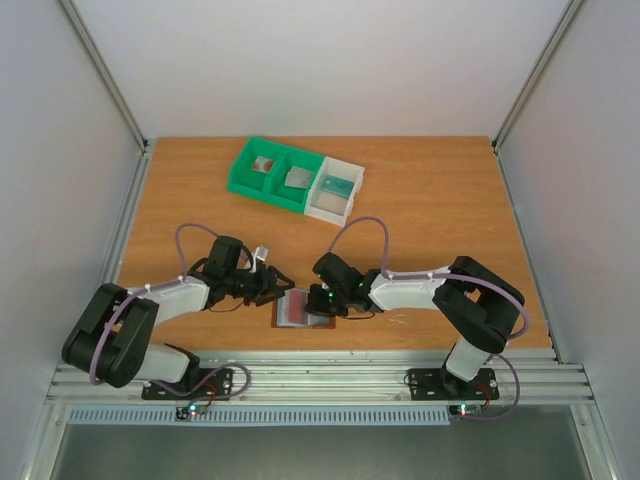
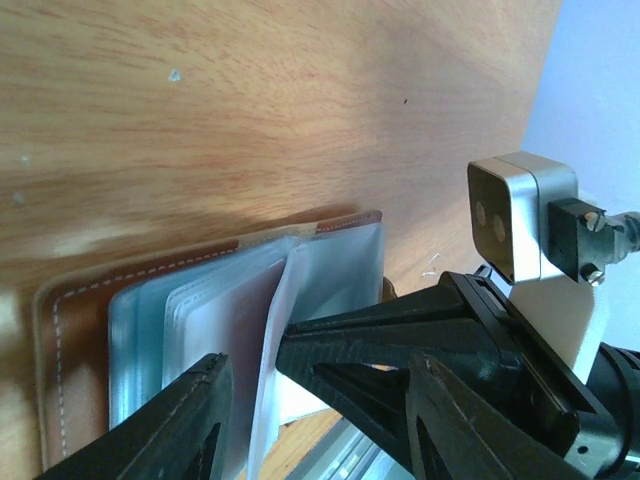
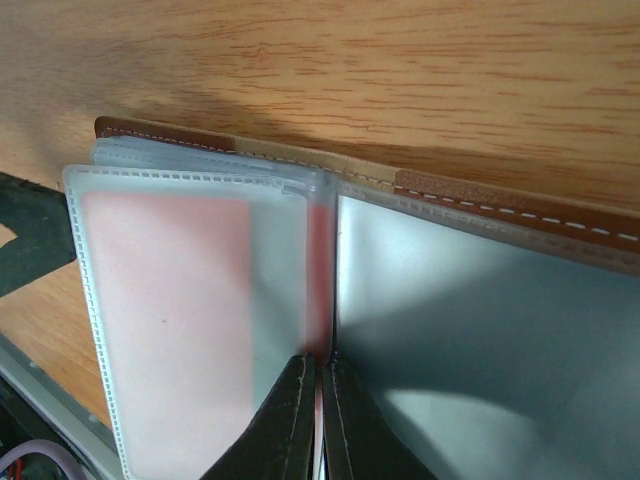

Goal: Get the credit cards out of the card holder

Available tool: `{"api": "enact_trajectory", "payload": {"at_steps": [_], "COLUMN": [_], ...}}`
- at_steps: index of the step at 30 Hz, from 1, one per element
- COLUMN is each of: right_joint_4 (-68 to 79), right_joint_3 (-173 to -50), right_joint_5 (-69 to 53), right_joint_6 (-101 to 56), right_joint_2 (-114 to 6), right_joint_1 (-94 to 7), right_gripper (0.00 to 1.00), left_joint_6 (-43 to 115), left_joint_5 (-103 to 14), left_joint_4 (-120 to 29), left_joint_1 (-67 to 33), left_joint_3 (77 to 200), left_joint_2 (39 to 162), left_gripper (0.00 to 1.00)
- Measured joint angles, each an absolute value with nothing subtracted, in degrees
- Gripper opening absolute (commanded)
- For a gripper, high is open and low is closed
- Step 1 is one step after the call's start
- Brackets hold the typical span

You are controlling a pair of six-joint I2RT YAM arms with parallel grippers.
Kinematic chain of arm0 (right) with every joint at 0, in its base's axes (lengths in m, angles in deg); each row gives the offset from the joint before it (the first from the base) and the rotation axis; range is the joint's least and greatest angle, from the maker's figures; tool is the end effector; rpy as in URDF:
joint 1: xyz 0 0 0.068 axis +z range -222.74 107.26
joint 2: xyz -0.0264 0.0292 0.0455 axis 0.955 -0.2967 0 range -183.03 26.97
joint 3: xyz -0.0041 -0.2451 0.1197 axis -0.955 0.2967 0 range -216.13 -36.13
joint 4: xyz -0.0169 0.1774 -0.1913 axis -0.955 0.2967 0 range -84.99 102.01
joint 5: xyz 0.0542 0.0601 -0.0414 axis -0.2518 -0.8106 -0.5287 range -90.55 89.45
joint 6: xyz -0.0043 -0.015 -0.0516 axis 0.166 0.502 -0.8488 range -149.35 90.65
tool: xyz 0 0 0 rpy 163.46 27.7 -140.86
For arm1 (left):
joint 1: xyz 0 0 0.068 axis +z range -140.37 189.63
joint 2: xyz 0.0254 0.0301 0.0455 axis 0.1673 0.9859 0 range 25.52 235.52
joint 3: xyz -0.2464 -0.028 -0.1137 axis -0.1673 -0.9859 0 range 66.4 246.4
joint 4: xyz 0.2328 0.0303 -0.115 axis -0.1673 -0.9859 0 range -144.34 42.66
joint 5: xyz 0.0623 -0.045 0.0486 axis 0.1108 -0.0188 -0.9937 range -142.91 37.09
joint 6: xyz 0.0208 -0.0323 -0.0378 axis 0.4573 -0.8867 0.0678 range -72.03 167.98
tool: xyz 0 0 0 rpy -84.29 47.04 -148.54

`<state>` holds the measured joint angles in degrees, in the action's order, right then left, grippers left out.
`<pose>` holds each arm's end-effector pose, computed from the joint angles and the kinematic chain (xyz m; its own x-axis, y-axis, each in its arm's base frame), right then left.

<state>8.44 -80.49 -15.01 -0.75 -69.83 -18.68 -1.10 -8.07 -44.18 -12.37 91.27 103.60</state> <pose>0.1743 0.2554 0.1283 -0.8411 -0.3708 -0.3938 -0.5281 0.7200 0.4501 0.1983 -0.1072 0.1355 -0.9835 -0.1804 -0.0121 -0.0881 0.5365 -0.8393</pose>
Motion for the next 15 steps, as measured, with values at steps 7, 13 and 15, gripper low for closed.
{"api": "enact_trajectory", "payload": {"at_steps": [7,13,15], "right_joint_4": [8.3,8.0,8.0], "right_joint_3": [-80.4,-80.3,-80.3], "right_joint_5": [-15.0,-15.0,-15.0], "right_joint_6": [-0.7,-0.6,-0.6], "right_joint_2": [-69.8,-69.8,-69.8], "right_joint_1": [-18.7,-18.7,-18.7], "right_gripper": [0.05,0.05,0.05], "left_joint_6": [-2.4,-2.5,-2.6], "left_joint_5": [-6.8,-6.3,-6.3], "left_joint_4": [-39.5,-38.1,-37.8], "left_joint_1": [-12.4,-12.4,-12.4], "left_joint_3": [90.7,90.6,90.6], "left_joint_2": [106.2,106.7,107.1], "left_gripper": [0.49,0.49,0.49]}}
